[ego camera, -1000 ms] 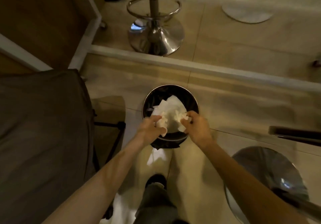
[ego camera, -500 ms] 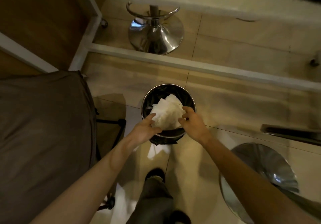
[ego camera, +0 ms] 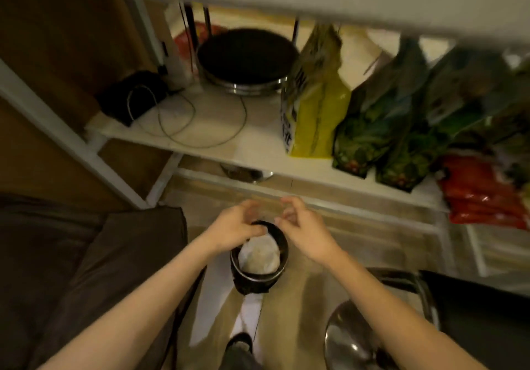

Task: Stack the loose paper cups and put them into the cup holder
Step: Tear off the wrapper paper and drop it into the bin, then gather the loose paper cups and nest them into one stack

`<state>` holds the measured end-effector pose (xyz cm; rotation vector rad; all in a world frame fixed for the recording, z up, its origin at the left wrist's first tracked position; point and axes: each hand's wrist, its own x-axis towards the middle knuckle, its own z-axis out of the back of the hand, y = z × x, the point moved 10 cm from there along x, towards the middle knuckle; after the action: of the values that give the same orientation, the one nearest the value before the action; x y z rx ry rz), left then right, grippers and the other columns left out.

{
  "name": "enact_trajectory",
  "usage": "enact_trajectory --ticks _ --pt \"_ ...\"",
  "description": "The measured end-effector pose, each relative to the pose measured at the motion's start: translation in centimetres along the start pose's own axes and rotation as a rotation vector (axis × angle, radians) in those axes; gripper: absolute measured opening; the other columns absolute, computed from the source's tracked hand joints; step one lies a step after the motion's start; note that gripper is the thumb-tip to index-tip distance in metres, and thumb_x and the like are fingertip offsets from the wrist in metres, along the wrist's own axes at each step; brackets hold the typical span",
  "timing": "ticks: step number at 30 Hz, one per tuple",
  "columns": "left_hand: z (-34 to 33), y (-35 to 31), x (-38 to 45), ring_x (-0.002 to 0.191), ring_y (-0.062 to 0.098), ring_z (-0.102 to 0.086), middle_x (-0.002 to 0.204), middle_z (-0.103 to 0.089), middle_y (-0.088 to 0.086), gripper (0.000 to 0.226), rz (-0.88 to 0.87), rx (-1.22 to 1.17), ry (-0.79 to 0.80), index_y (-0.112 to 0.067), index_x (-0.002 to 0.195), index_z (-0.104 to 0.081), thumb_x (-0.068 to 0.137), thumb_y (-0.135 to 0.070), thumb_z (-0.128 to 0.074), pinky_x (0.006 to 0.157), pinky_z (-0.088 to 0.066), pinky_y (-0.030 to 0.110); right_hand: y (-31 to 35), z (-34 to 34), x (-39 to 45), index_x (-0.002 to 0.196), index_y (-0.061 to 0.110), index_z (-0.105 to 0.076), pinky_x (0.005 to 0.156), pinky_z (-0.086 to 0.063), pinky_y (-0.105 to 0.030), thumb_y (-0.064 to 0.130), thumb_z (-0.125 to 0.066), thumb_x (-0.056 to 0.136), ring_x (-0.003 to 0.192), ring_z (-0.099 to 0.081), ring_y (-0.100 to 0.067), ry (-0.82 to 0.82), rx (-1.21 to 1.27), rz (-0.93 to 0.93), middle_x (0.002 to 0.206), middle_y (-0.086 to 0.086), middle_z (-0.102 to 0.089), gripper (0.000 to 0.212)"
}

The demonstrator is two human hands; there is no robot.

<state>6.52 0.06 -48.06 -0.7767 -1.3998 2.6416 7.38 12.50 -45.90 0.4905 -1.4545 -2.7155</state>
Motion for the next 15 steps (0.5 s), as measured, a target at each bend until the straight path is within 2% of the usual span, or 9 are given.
enact_trajectory --ticks 3,6,9,12,15 --pt "3.5 -6.5 -2.8 0.109 0.013 -0.054 0.122 -0.059 0.006 0.057 -0.080 0.058 -0.050 -0.016 0.128 -0.043 0.077 -0.024 -0.066 0.089 -0.043 0.025 6.0 4.2 -2.1 0.127 0.021 -0.041 0.084 -0.049 -0.034 0.025 -0.057 0.086 0.092 -0.059 -0.017 -0.046 -0.070 0.101 0.102 0.000 -0.057 0.044" --pt "6.7 -12.5 -5.5 0.108 0.016 -0.055 0.120 -0.056 0.003 0.054 -0.143 0.099 -0.092 -0.019 0.127 -0.042 0.078 -0.026 -0.065 0.091 -0.045 0.027 11.8 8.2 -4.0 0.124 0.026 -0.042 0.077 -0.049 -0.026 0.027 -0.058 0.085 0.086 -0.057 -0.008 -0.133 -0.103 0.198 0.099 0.007 -0.055 0.042" --pt "10.2 -18.3 -8.2 0.101 0.011 -0.057 0.113 -0.057 -0.001 0.054 -0.229 0.129 -0.162 -0.023 0.125 -0.043 0.076 -0.030 -0.065 0.085 -0.048 0.025 17.4 11.6 -5.9 0.124 0.029 -0.041 0.070 -0.047 -0.018 0.032 -0.058 0.085 0.082 -0.056 -0.002 -0.186 -0.124 0.310 0.098 0.010 -0.055 0.043" --pt "13.4 -23.9 -10.5 0.101 0.007 -0.056 0.114 -0.059 -0.002 0.054 -0.325 0.160 -0.205 -0.023 0.124 -0.045 0.075 -0.034 -0.066 0.086 -0.046 0.020 22.5 14.2 -7.4 0.123 0.030 -0.041 0.075 -0.051 -0.023 0.037 -0.057 0.084 0.087 -0.057 -0.004 -0.211 -0.136 0.400 0.102 0.010 -0.056 0.043" --pt "16.3 -28.2 -12.1 0.096 0.003 -0.056 0.111 -0.059 -0.004 0.051 -0.382 0.171 -0.251 -0.025 0.122 -0.047 0.076 -0.036 -0.065 0.075 -0.043 0.011 26.7 16.6 -8.2 0.122 0.030 -0.043 0.081 -0.052 -0.026 0.036 -0.057 0.085 0.092 -0.057 -0.006 -0.242 -0.151 0.473 0.104 0.009 -0.058 0.040"
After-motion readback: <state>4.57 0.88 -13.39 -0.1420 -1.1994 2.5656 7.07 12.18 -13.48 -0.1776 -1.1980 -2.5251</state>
